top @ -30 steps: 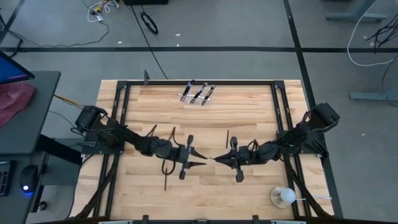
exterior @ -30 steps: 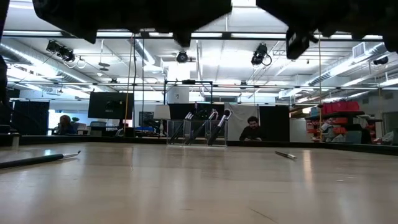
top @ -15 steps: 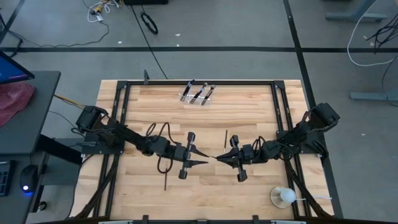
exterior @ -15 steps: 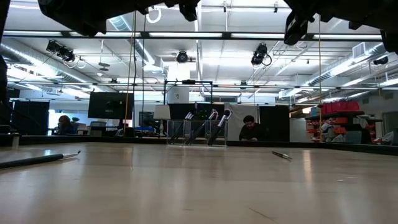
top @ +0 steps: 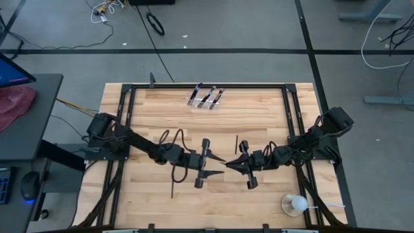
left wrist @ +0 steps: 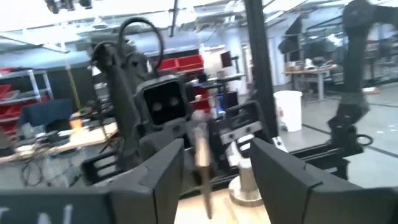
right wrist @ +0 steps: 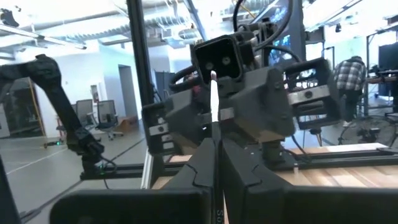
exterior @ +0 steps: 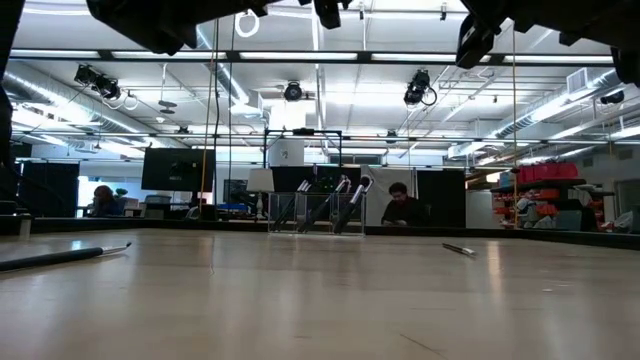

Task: Put items in baskets/containers
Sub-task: Put the black eyeshadow brush into the transparent organizer

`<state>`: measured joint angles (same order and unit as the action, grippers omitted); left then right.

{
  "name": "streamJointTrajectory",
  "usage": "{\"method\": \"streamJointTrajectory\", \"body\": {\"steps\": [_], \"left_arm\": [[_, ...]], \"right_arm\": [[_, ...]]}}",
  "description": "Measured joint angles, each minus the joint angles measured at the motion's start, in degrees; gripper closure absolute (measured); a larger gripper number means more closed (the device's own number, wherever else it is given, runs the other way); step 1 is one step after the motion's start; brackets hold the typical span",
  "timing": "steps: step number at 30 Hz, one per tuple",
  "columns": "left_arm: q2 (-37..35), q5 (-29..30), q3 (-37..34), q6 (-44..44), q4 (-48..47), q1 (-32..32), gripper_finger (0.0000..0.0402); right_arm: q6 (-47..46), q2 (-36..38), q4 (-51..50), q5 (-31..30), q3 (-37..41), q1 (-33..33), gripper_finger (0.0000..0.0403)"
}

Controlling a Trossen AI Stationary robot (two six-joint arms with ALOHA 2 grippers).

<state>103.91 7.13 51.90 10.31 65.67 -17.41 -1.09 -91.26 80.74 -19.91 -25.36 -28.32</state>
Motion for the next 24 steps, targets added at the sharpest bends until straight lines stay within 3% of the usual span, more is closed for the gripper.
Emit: {"method": "streamJointTrajectory", "body": {"steps": [7,19,24], "left_arm": [[0.0,0.5,0.0,0.9,0.1,0.0,0.0234],[0.0,0.3,0.0,0.8,0.3,0.0,0.0382],[-1.3,1.2,0.0,-1.0,-4.4,0.0,0.0385]], "right_arm": [[0.0,0.0,-0.7,0.0,0.0,0.0,0.0392],[0.0,0.0,-0.9,0.3,0.0,0.0,0.0392],[-0.7,0.7,-5.0,-0.9,0.0,-0.1,0.0379]]}}
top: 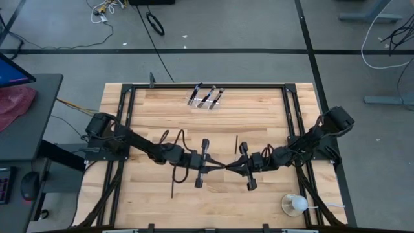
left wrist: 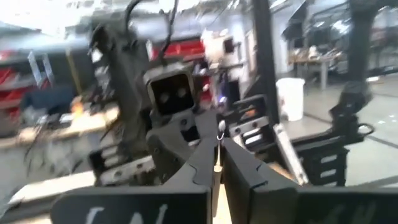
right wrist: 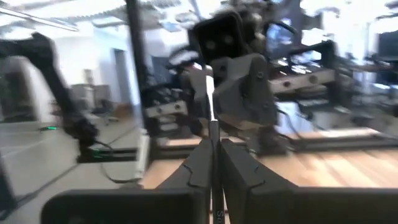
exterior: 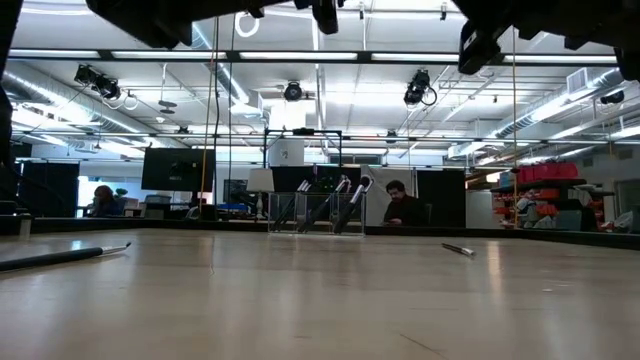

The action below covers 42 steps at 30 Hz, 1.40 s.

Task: Put items in baskets/containers
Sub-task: Put the black eyeshadow brush into the transparent organizer

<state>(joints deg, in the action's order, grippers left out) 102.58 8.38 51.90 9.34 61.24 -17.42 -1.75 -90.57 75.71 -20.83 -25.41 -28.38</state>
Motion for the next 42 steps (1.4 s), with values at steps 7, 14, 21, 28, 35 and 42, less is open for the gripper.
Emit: {"method": "streamJointTrajectory", "body": {"steps": [7,14,21,28,35,42], "left_arm": [[-10.3,15.6,0.0,-3.9,-23.7,2.5,0.0385],[-17.0,20.9,0.0,-8.7,-37.3,15.0,0.0385],[-16.2,9.7,-0.1,-12.0,-38.0,32.5,0.0385],[-16.1,4.2,0.0,-12.1,-38.2,41.2,0.0385],[-11.8,1.8,0.0,-12.8,-38.8,43.4,0.0385],[-9.2,2.2,4.7,-12.6,-47.0,44.6,0.0385]], "right_arm": [[-2.0,8.6,-20.0,-12.9,0.0,0.0,0.0330],[-9.7,13.5,-34.9,-18.2,0.0,0.1,0.0307],[-12.1,10.4,-35.1,-18.2,0.1,0.1,0.0305],[-13.3,8.3,-34.7,-18.2,0.1,0.3,0.0305],[-14.3,8.0,-34.2,-18.2,0.1,1.1,0.0305],[-14.3,8.0,-34.1,-18.2,0.1,1.2,0.0305]]}}
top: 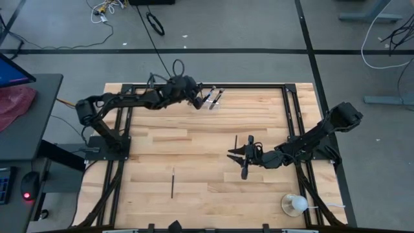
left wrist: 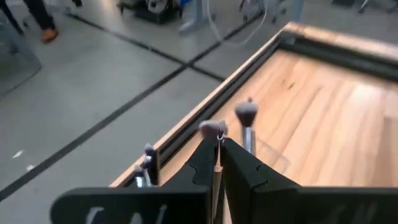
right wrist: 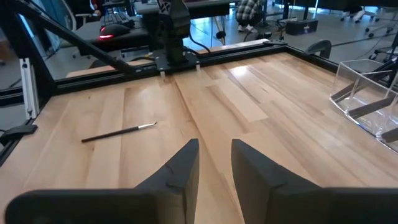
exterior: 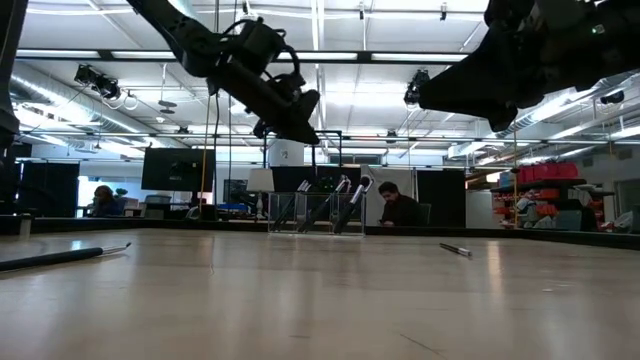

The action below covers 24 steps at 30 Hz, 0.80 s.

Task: Put items in baskets/containers
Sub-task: Put the black eyeshadow brush into the transparent organizer

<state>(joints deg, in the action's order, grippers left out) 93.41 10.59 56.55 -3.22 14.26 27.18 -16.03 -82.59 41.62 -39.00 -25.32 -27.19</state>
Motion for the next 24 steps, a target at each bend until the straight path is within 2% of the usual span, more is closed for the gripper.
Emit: {"method": "streamJointTrajectory", "body": {"steps": [7,11,18,24], "left_arm": [[7.5,-1.5,12.9,2.5,-15.7,-0.4,0.0385],[11.2,-1.8,17.8,3.5,-22.7,-0.5,0.0380],[12.9,-0.9,20.1,2.3,-28.1,0.0,0.0371],[12.9,-0.4,20.1,2.1,-28.2,0.0,0.0368]], "right_arm": [[0.1,0.0,0.8,0.1,0.0,0.0,0.0305],[0.0,0.0,0.9,1.0,0.0,0.0,0.0305],[0.2,0.0,0.8,1.1,0.0,0.0,0.0305],[0.2,0.0,0.8,1.1,0.0,0.0,0.0305]]}}
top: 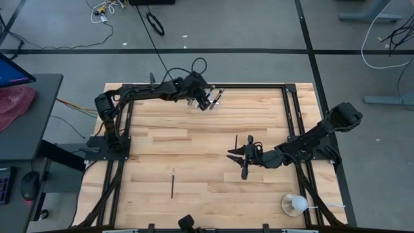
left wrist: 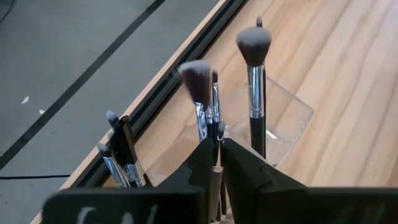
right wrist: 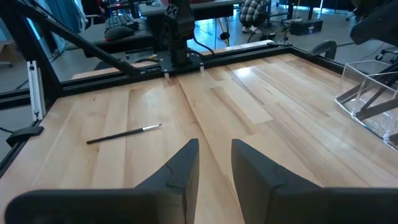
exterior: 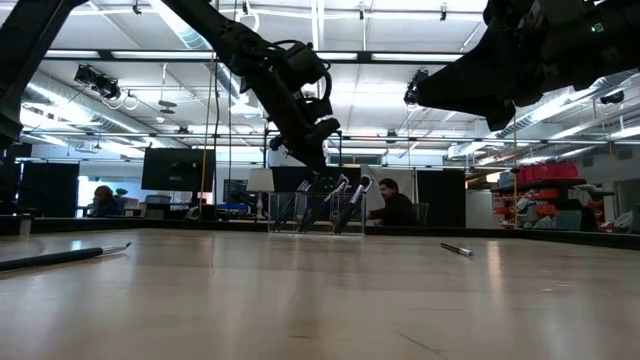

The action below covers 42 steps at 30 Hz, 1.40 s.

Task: Put items in baskets/containers
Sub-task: Put the black eyeshadow brush into the transparent organizer

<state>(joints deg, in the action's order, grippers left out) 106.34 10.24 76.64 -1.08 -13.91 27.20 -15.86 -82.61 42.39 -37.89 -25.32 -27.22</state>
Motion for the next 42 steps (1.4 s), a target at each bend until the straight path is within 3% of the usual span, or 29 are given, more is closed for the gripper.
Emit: {"method": "streamJointTrajectory", "body": {"steps": [16,25,29,35,42], "left_arm": [[1.0,4.3,0.0,-1.5,1.8,0.0,0.0261],[-7.2,4.3,0.0,1.8,-3.5,-3.2,0.0257],[-12.1,8.0,-4.0,3.1,-4.5,-8.7,0.0272],[-18.1,10.5,-17.7,1.5,5.8,-19.8,0.0295],[-18.0,10.5,-28.9,-1.6,19.5,-33.2,0.0307]], "right_arm": [[0.0,0.0,-0.2,0.0,0.0,0.0,0.0305],[-2.9,0.7,-4.7,1.0,0.0,0.8,0.0303],[-8.9,2.1,-12.2,6.9,0.0,2.5,0.0288],[-8.2,2.1,-24.5,22.1,0.0,5.0,0.0227],[10.9,2.1,-28.6,36.0,0.0,11.0,0.0164]]}}
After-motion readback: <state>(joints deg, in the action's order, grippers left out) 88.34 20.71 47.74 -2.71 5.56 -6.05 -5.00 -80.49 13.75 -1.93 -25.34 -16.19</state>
